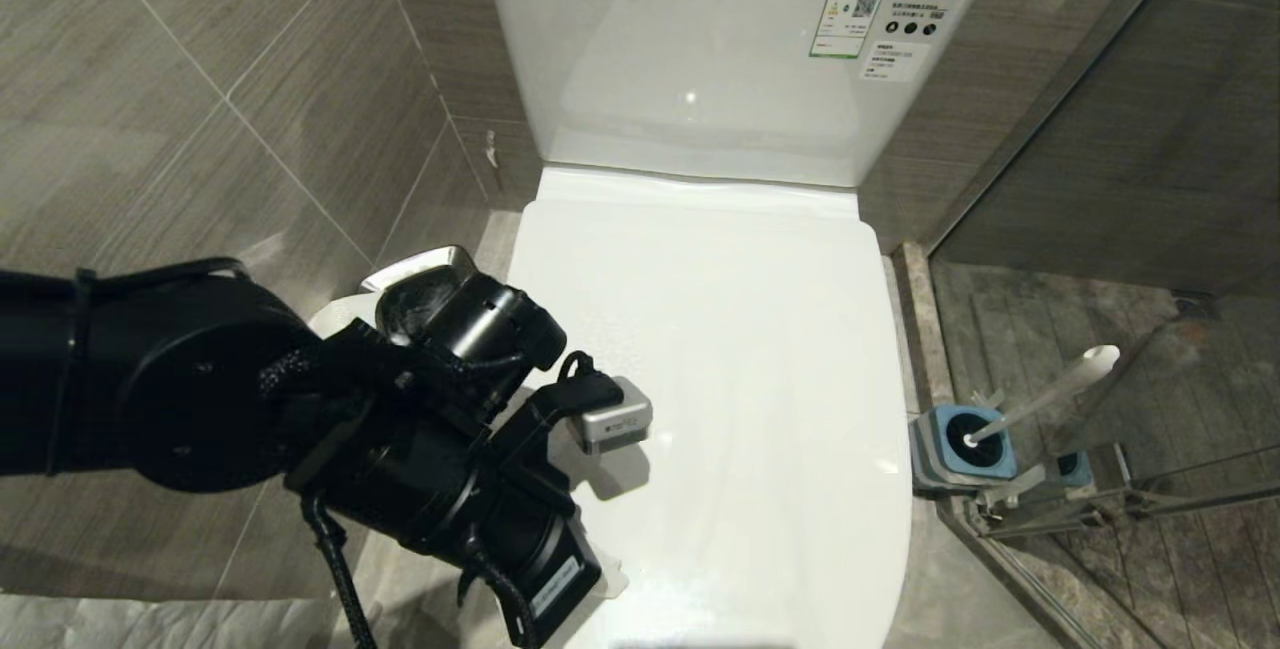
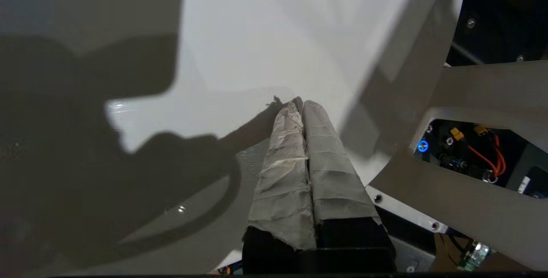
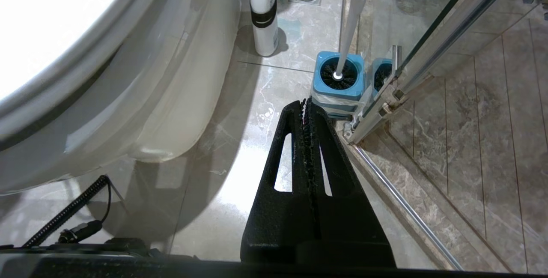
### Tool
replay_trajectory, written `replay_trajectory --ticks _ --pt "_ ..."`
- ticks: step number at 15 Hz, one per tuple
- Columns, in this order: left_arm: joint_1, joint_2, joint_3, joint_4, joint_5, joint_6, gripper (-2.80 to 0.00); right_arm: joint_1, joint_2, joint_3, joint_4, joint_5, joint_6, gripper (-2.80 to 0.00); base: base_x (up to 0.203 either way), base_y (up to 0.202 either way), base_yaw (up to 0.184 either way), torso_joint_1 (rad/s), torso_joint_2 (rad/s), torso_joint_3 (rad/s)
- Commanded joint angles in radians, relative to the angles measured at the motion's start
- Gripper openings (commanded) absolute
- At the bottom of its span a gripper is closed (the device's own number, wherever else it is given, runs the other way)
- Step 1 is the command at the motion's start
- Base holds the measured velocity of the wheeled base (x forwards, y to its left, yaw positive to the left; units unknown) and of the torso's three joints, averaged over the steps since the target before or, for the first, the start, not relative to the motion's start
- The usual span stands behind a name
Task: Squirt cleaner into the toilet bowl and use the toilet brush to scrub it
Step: Close the toilet lid
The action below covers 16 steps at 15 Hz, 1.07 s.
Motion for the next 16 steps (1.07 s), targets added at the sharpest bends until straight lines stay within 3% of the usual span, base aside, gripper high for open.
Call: replay_trajectory --ticks 1,16 --pt "-0.009 0.014 0.076 -0.076 0.005 0.000 -2.80 0.000 0.000 0.000 0.000 0.000 0.001 -2.80 0.000 0.000 0.000 0.000 0.00 0.000" --pt "-0.070 0.065 0.330 -0.475 0.069 -0.011 -2.80 0.000 0.000 0.000 0.000 0.000 0.001 -2.80 0.000 0.000 0.000 0.000 0.00 0.000"
